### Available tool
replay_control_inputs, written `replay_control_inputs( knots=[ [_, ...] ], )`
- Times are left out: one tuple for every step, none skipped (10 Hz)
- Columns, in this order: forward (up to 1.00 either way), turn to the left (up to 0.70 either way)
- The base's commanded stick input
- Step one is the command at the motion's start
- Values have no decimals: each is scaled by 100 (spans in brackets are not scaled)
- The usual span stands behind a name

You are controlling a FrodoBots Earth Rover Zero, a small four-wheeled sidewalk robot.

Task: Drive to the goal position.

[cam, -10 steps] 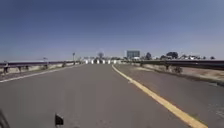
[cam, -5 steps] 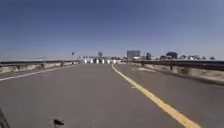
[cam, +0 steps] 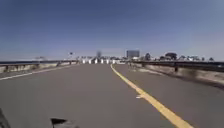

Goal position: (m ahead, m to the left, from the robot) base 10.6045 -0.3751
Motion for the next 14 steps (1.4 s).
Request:
replay_control_inputs(
  knots=[
    [100, 0],
    [100, 0],
    [100, 0],
    [100, 0],
    [100, 0],
    [100, 0],
    [100, 0],
    [100, 0],
    [100, 0],
    [100, 0],
    [100, 0],
    [100, 0],
    [100, 0],
    [100, 0]
  ],
)
